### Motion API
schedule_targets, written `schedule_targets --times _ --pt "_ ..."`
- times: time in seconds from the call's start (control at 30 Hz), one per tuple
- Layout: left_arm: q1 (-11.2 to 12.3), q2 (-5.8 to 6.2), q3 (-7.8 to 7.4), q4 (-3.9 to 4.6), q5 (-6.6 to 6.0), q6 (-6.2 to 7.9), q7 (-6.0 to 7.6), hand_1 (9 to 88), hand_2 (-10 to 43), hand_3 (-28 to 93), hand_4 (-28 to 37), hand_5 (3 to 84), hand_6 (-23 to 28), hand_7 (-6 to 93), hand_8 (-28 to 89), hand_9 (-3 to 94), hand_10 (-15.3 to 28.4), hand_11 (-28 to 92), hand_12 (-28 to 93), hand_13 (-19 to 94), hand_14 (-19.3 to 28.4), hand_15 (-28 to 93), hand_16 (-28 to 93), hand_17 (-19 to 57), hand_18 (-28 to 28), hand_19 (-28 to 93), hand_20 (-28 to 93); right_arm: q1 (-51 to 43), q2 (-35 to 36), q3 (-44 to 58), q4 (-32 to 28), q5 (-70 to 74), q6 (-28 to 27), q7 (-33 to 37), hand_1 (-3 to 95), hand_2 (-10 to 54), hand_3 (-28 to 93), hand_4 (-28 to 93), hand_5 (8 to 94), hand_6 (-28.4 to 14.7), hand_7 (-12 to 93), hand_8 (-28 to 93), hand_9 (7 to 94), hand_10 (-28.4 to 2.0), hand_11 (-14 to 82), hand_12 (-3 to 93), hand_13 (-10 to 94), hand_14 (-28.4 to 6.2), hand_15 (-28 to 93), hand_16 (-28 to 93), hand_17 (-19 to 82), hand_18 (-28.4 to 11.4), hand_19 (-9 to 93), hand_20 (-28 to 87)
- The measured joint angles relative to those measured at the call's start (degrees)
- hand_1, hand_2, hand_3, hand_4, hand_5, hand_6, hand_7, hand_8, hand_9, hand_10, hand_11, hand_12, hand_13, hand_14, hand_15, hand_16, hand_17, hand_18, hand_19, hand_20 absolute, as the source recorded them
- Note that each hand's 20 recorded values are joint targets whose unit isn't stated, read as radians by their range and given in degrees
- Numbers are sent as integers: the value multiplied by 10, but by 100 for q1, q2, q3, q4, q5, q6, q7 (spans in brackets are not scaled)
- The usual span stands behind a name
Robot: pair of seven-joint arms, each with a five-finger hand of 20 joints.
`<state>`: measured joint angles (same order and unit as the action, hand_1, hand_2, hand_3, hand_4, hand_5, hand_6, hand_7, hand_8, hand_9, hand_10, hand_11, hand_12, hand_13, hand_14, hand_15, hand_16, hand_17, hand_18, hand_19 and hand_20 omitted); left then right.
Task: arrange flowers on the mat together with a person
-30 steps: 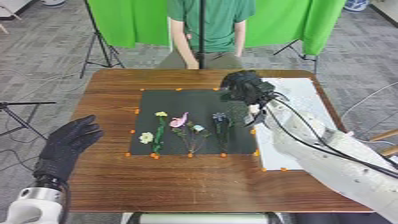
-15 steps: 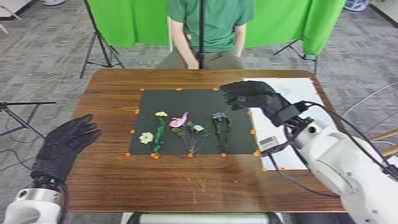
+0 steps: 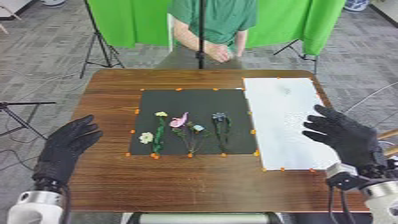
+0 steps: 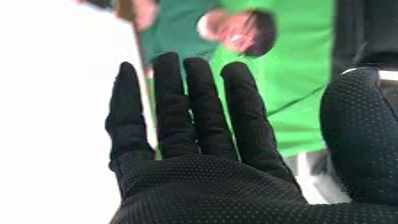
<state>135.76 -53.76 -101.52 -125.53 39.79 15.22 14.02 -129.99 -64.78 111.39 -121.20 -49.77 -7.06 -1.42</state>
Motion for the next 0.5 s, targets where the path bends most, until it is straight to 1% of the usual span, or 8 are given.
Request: schedule_targets --times 0.17,0.27,0.37,0.5 --pt "-41 -7 63 1 0 -13 -1 294 70 705 -216 428 54 242 -94 366 159 347 176 319 179 474 -1 -21 238 570 86 -4 -24 -68 124 -83 -42 -41 145 69 845 -230 451 -49 160 -88 457 -156 149 238 375 -138 277 266 115 -218 507 269" --pt "-99 -17 98 28 5 -60 -41 295 70 704 -217 431 54 243 -94 368 159 348 176 319 180 474 -1 -21 238 570 86 57 -62 -99 123 -80 -21 -104 145 69 848 -230 456 -49 166 -90 461 -157 155 237 378 -138 288 262 116 -218 510 270" --pt "-175 -16 102 58 5 -67 -55 296 71 704 -217 432 54 242 -95 370 161 347 175 320 180 474 -1 -21 239 570 87 109 -85 -166 122 -64 8 -134 146 70 849 -231 458 -49 167 -92 461 -157 158 235 378 -138 292 255 117 -218 511 270" --pt "-155 -22 63 51 4 -67 -79 296 71 703 -217 433 55 241 -94 371 159 347 175 320 180 476 -1 -21 239 570 87 175 -116 -248 123 -82 8 -125 147 71 852 -230 463 -49 171 -94 464 -158 160 234 382 -139 300 251 118 -217 511 270"
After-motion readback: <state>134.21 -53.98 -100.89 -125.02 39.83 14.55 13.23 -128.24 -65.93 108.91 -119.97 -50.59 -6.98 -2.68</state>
